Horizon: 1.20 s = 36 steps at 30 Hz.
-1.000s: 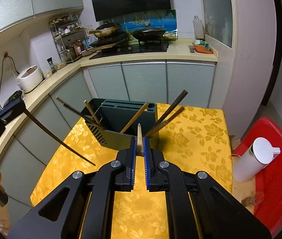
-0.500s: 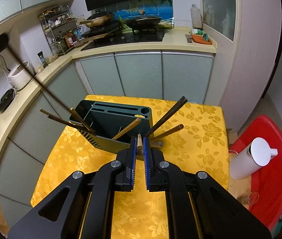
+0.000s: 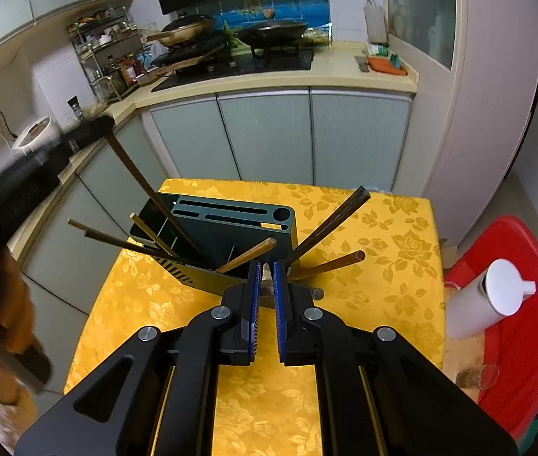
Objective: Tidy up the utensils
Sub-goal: 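Open both grippers to drop the chopsticks into the holder, then withdraw both open grippers up and away from the holder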
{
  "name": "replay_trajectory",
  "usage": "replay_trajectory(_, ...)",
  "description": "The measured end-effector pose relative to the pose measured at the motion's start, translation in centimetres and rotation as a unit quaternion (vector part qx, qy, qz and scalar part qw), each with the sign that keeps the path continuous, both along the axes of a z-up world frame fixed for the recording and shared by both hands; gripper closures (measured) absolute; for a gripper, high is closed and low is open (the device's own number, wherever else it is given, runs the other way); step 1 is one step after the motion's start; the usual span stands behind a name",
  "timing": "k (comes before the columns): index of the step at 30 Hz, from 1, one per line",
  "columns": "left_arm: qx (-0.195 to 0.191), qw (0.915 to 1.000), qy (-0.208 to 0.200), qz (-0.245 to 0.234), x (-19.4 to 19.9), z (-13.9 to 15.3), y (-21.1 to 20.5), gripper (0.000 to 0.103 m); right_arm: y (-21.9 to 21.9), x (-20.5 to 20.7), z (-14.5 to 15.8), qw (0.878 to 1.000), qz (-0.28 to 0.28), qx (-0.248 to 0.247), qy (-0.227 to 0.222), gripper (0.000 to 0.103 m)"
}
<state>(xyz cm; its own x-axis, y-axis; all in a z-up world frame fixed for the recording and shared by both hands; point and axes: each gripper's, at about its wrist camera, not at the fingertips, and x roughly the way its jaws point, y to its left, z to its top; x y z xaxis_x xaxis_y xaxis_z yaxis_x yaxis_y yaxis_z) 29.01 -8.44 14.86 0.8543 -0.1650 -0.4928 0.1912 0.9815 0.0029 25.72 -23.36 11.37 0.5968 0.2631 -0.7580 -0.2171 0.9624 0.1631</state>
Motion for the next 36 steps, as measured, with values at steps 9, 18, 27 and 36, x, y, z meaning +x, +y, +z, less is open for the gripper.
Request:
replay_trajectory(9,-0.001,0.9996,0.027,0.01,0.7,-2.5,0.9,0.096,0.8,2.3,-1.4,1.0,-0.012,0.014,0.003,0.095)
replay_trajectory(18,0.003,0.9997,-0.013,0.02,-1.1,-0.7,1.3,0.042,0.9,1.2,0.0,0.998,-0.028,0.019,-0.048,0.054)
replay_trajectory(27,0.013,0.9974,-0.057,0.043,-4.1,0.7,2.4,0.013,0.0,-1.7,2.5,0.992,-0.045,0.029,-0.118,0.037)
replay_trajectory(36,0.016,0.9956,-0.07,0.06,-7.4,-1.1,3.0,0.008,0.2,-6.2,0.7,0.98,-0.055,0.034,-0.189,0.023)
